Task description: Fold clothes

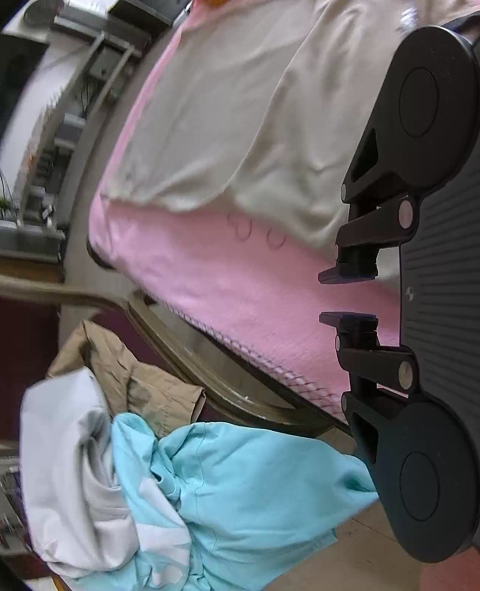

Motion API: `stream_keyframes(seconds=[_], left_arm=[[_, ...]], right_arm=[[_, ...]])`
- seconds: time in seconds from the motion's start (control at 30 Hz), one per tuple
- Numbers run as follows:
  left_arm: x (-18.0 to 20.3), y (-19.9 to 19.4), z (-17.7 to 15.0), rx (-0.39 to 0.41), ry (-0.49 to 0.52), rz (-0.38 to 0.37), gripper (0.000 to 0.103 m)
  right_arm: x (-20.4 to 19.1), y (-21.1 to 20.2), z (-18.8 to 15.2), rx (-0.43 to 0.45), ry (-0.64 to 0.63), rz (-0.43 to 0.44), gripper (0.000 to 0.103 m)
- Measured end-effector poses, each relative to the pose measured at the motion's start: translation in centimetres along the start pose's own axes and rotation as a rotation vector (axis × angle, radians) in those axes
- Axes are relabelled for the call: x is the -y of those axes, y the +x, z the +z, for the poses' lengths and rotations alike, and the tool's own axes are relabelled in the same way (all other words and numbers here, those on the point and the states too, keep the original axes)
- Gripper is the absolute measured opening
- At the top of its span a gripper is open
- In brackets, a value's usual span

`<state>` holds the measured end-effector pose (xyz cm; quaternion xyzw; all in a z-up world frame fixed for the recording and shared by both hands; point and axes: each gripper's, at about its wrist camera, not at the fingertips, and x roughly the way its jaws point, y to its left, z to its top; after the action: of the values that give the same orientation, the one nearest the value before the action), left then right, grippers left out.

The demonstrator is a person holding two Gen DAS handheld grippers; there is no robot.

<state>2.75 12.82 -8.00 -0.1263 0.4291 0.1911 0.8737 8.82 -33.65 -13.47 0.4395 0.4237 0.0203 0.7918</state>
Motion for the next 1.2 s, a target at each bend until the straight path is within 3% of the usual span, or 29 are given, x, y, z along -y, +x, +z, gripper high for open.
stream_keyframes(seconds=[0.07, 0.17, 0.3, 0.43, 0.47, 0.53, 0.67, 0.77, 0.8, 0.9, 1.0, 1.1, 1.2], left_arm=[[0.1, -1.1, -0.7, 0.014, 0.027, -0.051, 0.015], [0.8, -1.0, -1.7, -0.037, 0.067, -0.079, 0.017], [1.4, 0.5, -2.4, -0.074, 0.120, 0.016, 0.021], [1.9, 0.5, -2.8, -0.062, 0.174, 0.057, 0.025], [2.0, 0.4, -2.8, -0.058, 0.183, 0.065, 0.026], [1.7, 0.6, -2.8, -0.058, 0.179, 0.065, 0.029], [1.3, 0.6, -2.7, -0.057, 0.161, 0.058, 0.029], [1.6, 0.1, -2.7, -0.029, 0.161, 0.068, 0.026], [1.6, 0.0, -2.7, -0.020, 0.161, 0.072, 0.025], [1.9, -0.8, -2.7, 0.023, 0.176, 0.059, 0.025], [2.2, 0.0, -3.1, -0.020, 0.206, 0.090, 0.027], [2.1, 0.3, -3.1, -0.048, 0.210, 0.123, 0.032], [1.7, -0.1, -2.7, -0.037, 0.183, 0.123, 0.031]], right_arm=[[-1.9, -1.2, -0.6, -0.004, -0.106, -0.008, 0.018], [-3.8, -1.9, -1.7, -0.011, -0.240, -0.029, 0.019], [-4.6, -0.4, -3.1, -0.069, -0.346, -0.081, 0.019], [-4.8, 1.0, -4.0, -0.146, -0.407, -0.170, 0.019], [-4.6, 1.2, -4.2, -0.161, -0.417, -0.201, 0.015], [-4.3, 0.4, -4.3, -0.156, -0.420, -0.233, 0.011], [-3.3, -2.0, -3.8, -0.027, -0.399, -0.380, 0.012], [-2.7, -3.4, -3.2, 0.045, -0.361, -0.334, 0.014], [-2.7, -3.7, -3.2, 0.051, -0.356, -0.293, 0.014], [-2.7, -3.2, -3.4, 0.022, -0.369, -0.291, 0.014], [-2.1, -2.2, -3.3, 0.002, -0.346, -0.397, 0.014], [-2.2, -2.1, -3.4, 0.010, -0.348, -0.441, 0.014], [-2.5, -2.8, -3.2, 0.047, -0.340, -0.425, 0.015]])
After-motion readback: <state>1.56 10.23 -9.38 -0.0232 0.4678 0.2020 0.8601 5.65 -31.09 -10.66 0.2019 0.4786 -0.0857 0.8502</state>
